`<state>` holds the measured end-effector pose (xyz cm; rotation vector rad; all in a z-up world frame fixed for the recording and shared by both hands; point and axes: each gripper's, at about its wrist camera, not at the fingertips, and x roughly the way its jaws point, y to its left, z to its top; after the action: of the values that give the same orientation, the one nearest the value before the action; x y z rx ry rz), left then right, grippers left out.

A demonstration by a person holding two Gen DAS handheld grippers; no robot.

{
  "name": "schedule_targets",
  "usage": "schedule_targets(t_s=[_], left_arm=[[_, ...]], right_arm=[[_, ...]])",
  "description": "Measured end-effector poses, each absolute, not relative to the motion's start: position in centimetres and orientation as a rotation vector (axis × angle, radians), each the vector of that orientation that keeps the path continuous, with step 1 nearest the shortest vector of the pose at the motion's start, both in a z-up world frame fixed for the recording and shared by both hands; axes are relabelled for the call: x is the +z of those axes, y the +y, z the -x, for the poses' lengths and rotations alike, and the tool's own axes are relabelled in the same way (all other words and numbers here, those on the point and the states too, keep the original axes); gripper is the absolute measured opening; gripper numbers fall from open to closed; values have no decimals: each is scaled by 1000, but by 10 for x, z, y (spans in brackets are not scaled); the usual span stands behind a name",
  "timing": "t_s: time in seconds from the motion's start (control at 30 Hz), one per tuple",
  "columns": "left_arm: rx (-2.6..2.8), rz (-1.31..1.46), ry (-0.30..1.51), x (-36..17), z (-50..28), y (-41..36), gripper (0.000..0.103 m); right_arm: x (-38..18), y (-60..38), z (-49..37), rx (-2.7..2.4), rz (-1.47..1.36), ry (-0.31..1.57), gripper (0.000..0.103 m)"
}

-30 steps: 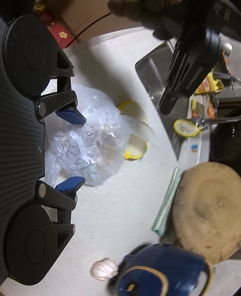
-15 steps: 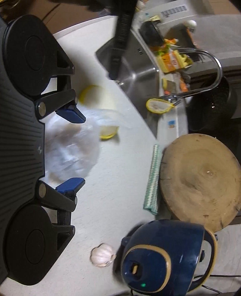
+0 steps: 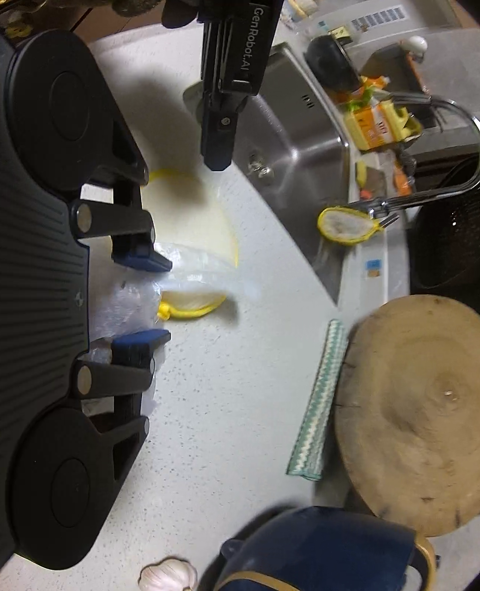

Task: Collect trash

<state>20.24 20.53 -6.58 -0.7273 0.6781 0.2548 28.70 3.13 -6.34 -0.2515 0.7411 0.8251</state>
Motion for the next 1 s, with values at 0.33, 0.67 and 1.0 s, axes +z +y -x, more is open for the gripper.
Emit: schedule_targets(t_s=[0.33,0.67,1.0], left_arm=[[252,805,715,-92,-221,223,22],[64,857,681,-68,-228,212,34],[82,576,715,-37,-254,163,18]], right_arm=[[-68,26,-297,855,248,743,31],[-67,12,-303,904,214,753,31],[-69,7,-302,915,214,741,31]])
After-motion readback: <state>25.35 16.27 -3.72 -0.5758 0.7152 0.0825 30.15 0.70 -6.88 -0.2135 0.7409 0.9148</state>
